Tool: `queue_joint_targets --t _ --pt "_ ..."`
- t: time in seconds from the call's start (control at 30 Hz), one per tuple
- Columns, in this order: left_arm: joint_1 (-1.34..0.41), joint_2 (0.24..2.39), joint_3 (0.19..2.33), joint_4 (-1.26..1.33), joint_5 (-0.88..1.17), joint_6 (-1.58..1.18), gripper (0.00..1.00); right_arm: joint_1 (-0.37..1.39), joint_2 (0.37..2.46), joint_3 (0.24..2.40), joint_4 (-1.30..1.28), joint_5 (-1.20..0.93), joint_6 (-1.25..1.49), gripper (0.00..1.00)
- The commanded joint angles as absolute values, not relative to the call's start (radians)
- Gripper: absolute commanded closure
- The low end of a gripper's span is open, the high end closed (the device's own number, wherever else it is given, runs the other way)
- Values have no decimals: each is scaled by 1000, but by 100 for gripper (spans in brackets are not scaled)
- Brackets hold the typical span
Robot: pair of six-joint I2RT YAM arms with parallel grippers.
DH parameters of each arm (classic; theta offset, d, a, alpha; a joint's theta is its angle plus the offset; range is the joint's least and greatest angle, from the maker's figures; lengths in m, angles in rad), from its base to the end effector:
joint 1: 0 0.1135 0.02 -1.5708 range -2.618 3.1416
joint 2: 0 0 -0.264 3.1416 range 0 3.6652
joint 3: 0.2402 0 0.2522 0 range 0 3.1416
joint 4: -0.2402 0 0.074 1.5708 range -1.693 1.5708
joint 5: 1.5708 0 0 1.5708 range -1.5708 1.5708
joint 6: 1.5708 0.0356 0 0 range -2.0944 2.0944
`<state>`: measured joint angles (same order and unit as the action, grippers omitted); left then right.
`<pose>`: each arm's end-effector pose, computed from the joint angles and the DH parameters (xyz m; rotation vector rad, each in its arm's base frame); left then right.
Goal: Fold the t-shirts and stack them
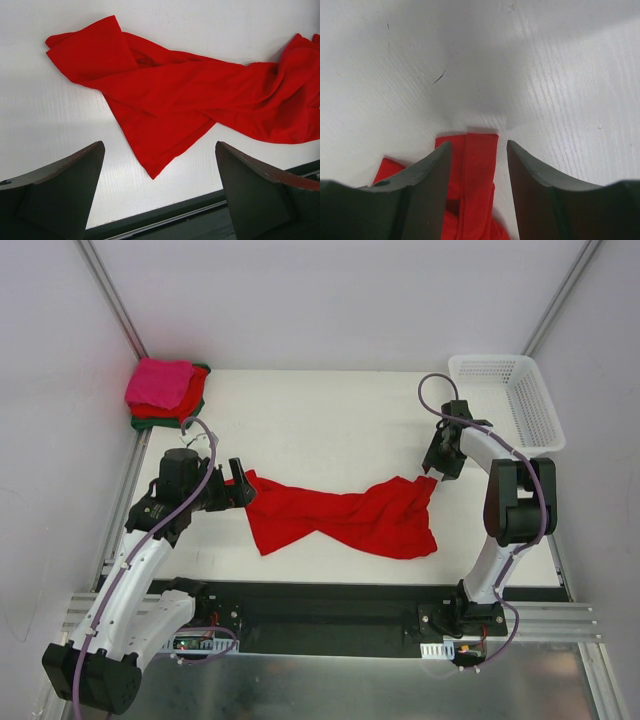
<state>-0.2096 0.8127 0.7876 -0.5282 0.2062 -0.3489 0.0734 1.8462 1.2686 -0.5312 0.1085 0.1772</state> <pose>0.1721 -0.0441 0.3018 -0.0259 2.1602 -0.5461 0.3778 0.0239 0.1861 0.1725 2.6640 -0.0654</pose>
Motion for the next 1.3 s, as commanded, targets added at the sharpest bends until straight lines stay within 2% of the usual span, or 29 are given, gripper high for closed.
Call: queue_joint_targets --t 0.0,0.67,0.9,1.0,1.2,1.27 --pt "-213 793 782 -508 213 -337 7 77 1841 1278 -554 110 163 49" --pt "-212 775 776 -508 206 -331 7 120 1899 1301 -587 132 133 50" --pt "-213 781 781 -508 206 -328 7 121 1908 1301 -588 127 133 74" --pt "-213 782 779 -508 202 -325 7 123 1908 1301 -588 129 132 80" --pt "-213 781 775 -508 203 -327 7 123 1905 1305 -589 132 132 87" --pt "-213 781 775 -508 202 -324 7 124 1907 1307 -594 133 129 80"
